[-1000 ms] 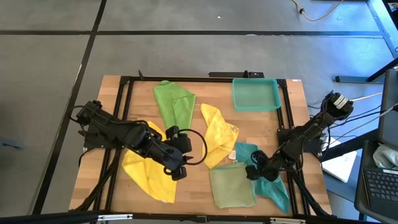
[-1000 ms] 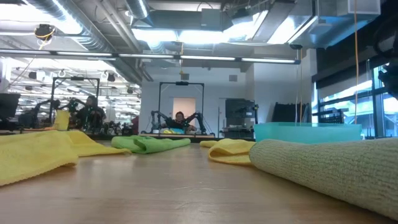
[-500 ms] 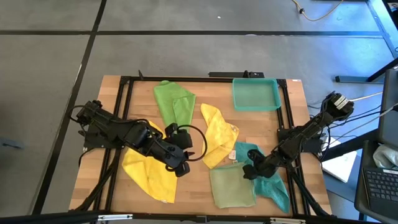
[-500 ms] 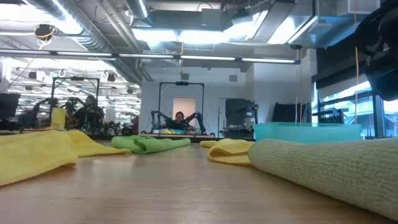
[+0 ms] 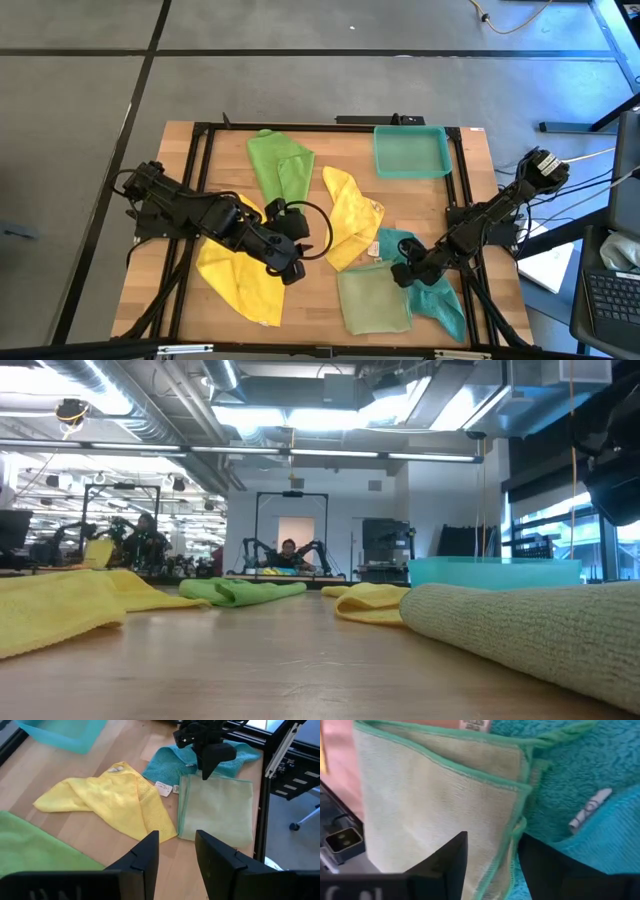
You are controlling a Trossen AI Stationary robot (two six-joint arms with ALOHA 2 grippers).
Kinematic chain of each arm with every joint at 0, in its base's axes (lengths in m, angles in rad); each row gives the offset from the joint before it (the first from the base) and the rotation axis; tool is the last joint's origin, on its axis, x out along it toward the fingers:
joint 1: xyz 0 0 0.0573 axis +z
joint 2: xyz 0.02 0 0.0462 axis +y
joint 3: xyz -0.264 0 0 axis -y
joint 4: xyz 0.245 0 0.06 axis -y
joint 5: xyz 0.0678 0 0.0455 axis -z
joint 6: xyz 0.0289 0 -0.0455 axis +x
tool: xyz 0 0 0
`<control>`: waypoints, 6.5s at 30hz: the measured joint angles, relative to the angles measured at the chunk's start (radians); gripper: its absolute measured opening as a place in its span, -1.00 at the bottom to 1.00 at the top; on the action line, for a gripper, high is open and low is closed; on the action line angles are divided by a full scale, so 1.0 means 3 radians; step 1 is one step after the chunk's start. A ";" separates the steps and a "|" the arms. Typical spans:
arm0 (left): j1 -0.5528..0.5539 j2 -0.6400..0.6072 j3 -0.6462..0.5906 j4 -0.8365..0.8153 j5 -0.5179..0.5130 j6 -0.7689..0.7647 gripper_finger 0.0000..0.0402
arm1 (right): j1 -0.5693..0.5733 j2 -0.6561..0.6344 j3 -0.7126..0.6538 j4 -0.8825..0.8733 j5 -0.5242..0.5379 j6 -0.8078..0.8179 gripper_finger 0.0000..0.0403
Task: Fold microfiber towels
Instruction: Fold the light green microfiber cloth, then put the folded light green microfiber cloth into the blue bin
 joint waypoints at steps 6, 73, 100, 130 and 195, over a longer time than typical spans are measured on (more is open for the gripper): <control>0.0000 0.0000 0.0000 0.0000 0.0000 0.0000 -0.41 | 0.0000 0.0000 0.0000 -0.0013 0.0014 -0.0109 -0.25; 0.0067 0.0098 0.0000 0.0021 0.0005 -0.0092 -0.41 | -0.0699 -0.0037 0.0384 -0.0277 0.0021 -0.2271 -0.61; -0.0013 0.0109 -0.0161 -0.0081 0.0098 -0.1294 -0.41 | -0.1035 0.0374 0.1775 -0.1541 -0.1299 -0.4021 -0.11; 0.0228 0.1298 -0.1868 0.3774 0.1526 -0.3459 -0.20 | -0.0705 -0.0876 0.1654 -0.2729 -0.0755 -0.3440 0.05; 0.0669 0.1597 -0.1129 0.3684 0.1583 -0.2080 -1.00 | -0.0648 -0.1139 0.1483 -0.2599 0.0004 -0.4216 0.05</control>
